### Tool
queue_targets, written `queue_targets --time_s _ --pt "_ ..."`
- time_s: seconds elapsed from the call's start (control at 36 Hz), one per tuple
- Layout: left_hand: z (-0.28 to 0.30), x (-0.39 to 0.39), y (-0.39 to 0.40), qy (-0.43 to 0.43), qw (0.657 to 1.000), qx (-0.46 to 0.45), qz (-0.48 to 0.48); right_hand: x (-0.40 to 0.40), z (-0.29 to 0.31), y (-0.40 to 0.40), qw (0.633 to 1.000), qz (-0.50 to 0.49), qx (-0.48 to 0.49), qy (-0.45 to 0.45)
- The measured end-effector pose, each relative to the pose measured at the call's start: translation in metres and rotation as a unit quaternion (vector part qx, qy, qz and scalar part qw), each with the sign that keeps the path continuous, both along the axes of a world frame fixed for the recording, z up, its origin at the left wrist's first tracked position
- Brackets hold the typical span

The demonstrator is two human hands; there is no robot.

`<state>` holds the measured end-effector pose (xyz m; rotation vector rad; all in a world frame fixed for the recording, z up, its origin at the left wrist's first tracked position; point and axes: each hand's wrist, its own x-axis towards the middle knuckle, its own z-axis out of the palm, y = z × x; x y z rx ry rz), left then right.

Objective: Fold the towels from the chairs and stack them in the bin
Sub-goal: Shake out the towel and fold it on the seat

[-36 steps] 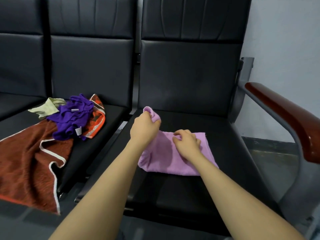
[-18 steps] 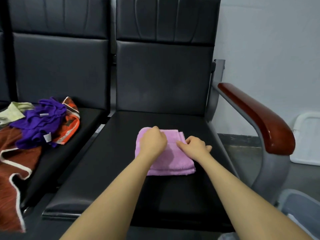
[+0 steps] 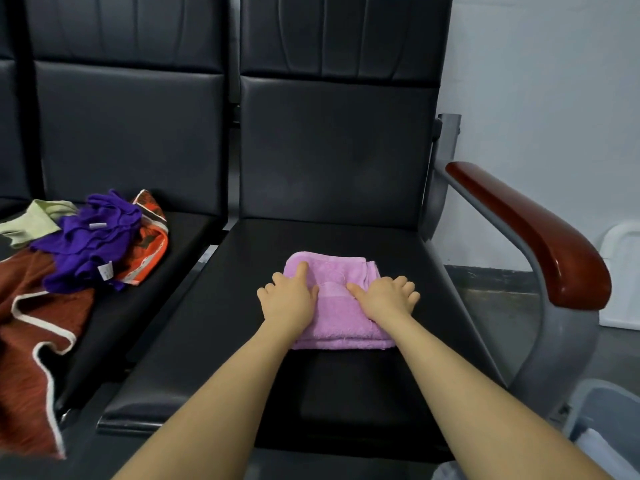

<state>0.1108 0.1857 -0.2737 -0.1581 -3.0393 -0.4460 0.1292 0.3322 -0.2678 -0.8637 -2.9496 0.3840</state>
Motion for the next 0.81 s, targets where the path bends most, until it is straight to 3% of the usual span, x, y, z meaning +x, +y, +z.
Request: queue_targets --time_s 0.08,0.17,0.31,0.61,0.81 --pt "0.001 -0.001 -0.003 0.019 0.999 0.025 -0.018 -0.001 -0.002 -0.005 0.999 0.019 -0.038 0.028" --pt "0.006 0.002 -0.006 0.021 0.997 0.061 -0.031 0.005 0.001 -0.013 0.994 0.038 -0.007 0.101" --pt "0.020 0.008 -0.008 0.054 0.995 0.081 -0.028 0.011 0.016 -0.020 0.977 0.069 -0.087 0.183" --pt "0.049 0.018 0.007 0.156 0.984 0.072 -0.048 0.032 0.066 -0.011 0.959 0.073 0.032 0.271" --pt "0.086 0.026 0.052 0.208 0.964 0.101 -0.129 0.065 0.110 0.026 0.950 0.018 0.091 0.299"
